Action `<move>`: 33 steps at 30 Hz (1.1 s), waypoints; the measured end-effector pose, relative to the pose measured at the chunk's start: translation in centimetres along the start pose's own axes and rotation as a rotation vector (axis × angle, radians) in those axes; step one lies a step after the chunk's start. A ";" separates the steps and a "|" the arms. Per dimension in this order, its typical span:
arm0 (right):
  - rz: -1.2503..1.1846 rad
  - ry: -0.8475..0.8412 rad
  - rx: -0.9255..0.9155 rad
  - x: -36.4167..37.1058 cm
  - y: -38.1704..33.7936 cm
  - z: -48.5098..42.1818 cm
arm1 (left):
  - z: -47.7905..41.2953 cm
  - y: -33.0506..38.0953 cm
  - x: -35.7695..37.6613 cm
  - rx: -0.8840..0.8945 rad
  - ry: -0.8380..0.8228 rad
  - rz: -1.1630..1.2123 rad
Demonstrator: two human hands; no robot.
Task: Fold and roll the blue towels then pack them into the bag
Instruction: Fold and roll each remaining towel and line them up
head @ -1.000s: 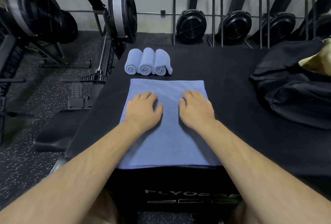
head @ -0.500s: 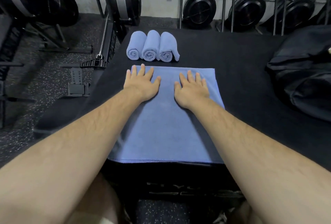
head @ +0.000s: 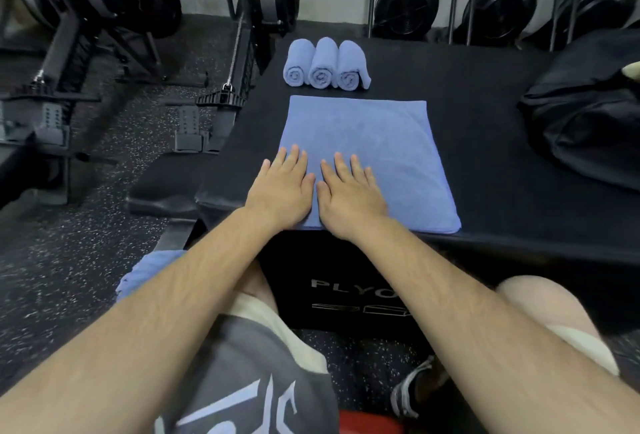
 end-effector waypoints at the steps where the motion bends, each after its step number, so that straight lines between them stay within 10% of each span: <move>1: 0.007 -0.003 -0.014 0.3 -0.9 0.6 | 0.8 -0.4 0.1 0.001 0.014 -0.002; 12: 0.141 0.434 -0.227 -1.2 -8.0 4.4 | 5.4 -4.1 -0.8 -0.058 0.054 0.183; 19: 0.296 0.344 -0.305 -0.4 -10.5 2.9 | 4.6 -5.7 -4.2 -0.180 0.048 0.537; 33: -0.446 0.559 -0.019 -4.3 -4.1 3.7 | -5.9 -3.1 -5.0 -0.261 -0.058 0.863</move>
Point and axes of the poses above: each hand's wrist, its own z-axis away from the middle knuckle, its own x-axis out of the palm, y = z × x, the point moved 9 cm from there along -z, towards the middle knuckle, and after that the axes turned 13 degrees about -x, right-handed, at the moved point
